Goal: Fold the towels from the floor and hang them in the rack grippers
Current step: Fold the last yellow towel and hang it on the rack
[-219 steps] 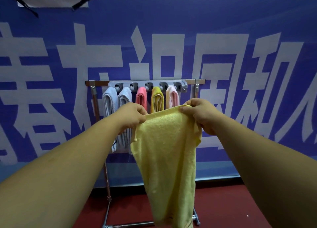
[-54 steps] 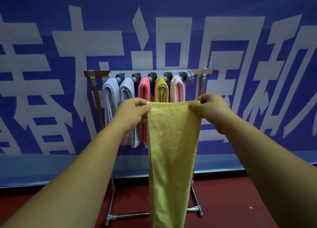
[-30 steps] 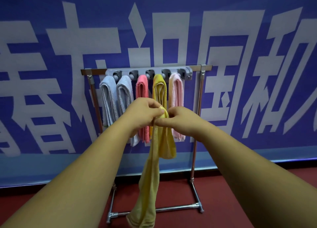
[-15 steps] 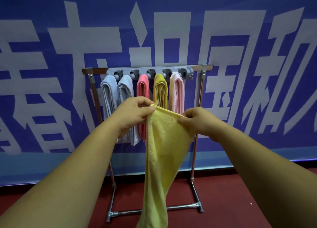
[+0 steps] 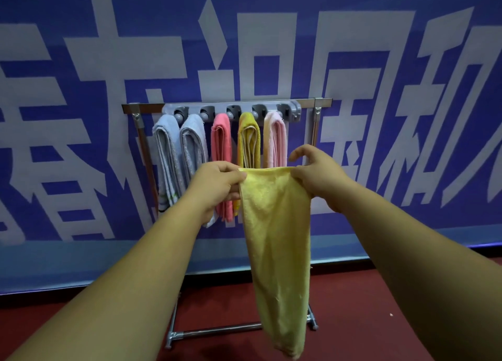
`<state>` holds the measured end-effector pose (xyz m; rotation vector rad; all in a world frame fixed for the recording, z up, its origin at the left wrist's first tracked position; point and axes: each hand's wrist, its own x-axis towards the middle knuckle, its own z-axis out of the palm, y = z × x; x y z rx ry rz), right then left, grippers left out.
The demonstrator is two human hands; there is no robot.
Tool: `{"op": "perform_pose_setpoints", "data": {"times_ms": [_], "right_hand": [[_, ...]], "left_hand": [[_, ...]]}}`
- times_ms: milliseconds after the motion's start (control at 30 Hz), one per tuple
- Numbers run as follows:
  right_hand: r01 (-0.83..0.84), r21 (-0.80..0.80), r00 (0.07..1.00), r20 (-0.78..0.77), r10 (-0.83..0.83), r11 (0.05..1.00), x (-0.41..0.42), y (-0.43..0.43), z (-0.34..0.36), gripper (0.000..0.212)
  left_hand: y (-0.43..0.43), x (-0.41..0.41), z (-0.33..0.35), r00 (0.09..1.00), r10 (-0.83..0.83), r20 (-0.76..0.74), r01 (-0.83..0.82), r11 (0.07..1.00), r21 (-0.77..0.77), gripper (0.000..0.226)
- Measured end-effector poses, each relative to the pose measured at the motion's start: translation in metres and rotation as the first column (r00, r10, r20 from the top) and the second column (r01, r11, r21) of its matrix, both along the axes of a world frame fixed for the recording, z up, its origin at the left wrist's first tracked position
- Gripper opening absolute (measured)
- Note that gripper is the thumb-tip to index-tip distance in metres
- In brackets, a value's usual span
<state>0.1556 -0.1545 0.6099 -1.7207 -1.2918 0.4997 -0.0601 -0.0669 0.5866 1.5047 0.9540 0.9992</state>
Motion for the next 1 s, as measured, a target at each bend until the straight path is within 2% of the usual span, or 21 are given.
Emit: {"op": "perform_pose_setpoints", "data": {"times_ms": [167, 333, 467, 600, 767, 1000], "right_hand": [[-0.133, -0.001, 0.987, -0.094, 0.132, 0.991, -0.001, -0.004, 0.005, 0.023], [-0.179, -0.142, 0.984, -0.022, 0.178, 0.974, -0.002, -0.007, 0.013, 0.028], [-0.262, -0.252, 0.965, -0.075, 0.251, 0.931, -0.002, -0.008, 0.021, 0.035], [-0.317, -0.281, 0.941, 0.027, 0.338, 0.906, -0.001, -0.008, 0.025, 0.025], [-0.294, -0.240, 0.939, 0.109, 0.326, 0.925, -0.008, -0.006, 0.025, 0.011], [-0.237, -0.212, 0.897, 0.327, 0.297, 0.948, -0.017, -0.001, 0.021, 0.011]], "left_hand": [[-0.007, 0.010, 0.002, 1.000, -0.013, 0.009, 0.013, 1.000, 0.015, 0.010], [-0.007, 0.014, 0.004, 0.998, -0.043, -0.054, 0.047, 0.996, 0.070, 0.005], [-0.008, 0.014, 0.006, 0.988, -0.095, -0.125, 0.109, 0.987, 0.118, 0.006], [-0.010, 0.013, 0.007, 0.979, -0.144, -0.142, 0.161, 0.980, 0.119, 0.009], [-0.017, 0.010, 0.009, 0.971, -0.216, -0.101, 0.223, 0.973, 0.060, 0.017], [-0.021, 0.009, 0.006, 0.974, -0.223, -0.025, 0.223, 0.975, 0.006, 0.017]]}}
